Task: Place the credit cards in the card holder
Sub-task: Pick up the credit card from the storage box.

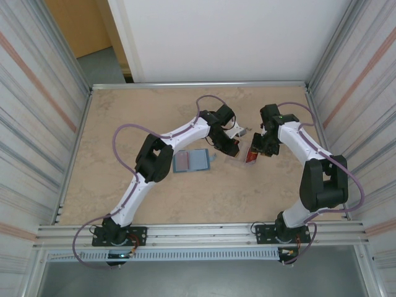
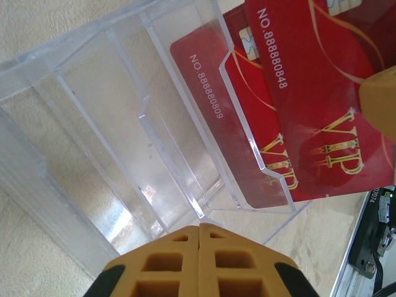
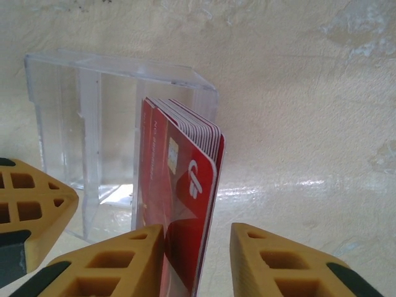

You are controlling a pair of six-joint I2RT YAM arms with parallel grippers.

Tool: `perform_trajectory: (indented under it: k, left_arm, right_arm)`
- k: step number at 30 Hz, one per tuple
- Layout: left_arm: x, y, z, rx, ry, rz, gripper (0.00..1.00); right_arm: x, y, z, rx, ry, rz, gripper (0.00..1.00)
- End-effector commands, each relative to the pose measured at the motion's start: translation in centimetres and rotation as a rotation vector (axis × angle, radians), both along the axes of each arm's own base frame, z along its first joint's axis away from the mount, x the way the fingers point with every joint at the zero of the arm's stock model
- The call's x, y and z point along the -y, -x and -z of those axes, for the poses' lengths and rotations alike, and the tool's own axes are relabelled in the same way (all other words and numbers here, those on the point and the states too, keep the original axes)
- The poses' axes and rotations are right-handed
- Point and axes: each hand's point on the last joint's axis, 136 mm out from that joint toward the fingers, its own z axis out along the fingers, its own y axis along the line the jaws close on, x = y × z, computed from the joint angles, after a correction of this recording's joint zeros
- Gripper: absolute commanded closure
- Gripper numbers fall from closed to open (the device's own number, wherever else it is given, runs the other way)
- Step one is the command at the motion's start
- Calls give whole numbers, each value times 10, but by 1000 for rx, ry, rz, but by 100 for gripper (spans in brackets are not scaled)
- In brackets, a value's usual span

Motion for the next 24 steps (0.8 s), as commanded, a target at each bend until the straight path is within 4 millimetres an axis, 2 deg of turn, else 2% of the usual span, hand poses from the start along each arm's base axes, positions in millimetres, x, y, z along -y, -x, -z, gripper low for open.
perform_trajectory:
  k: [1, 11, 19, 21, 24]
  left_arm:
    - [-17, 13, 32, -66, -105, -8, 100]
    - [-17, 14, 32, -66, -109, -8, 100]
    - [-17, 13, 32, -64, -110, -9, 100]
    - [-18, 13, 31, -63, -109, -9, 100]
    - [-17, 13, 32, -63, -109, -9, 100]
  right_arm:
    - [2, 6, -12, -1, 19, -13, 72]
    - [-1, 5, -16, 4, 15, -19, 89]
    - [-2, 4, -14, 6, 4, -19, 96]
    - [-6, 3, -15, 12, -22, -17, 100]
    - [-12, 1, -18, 29, -65, -14, 100]
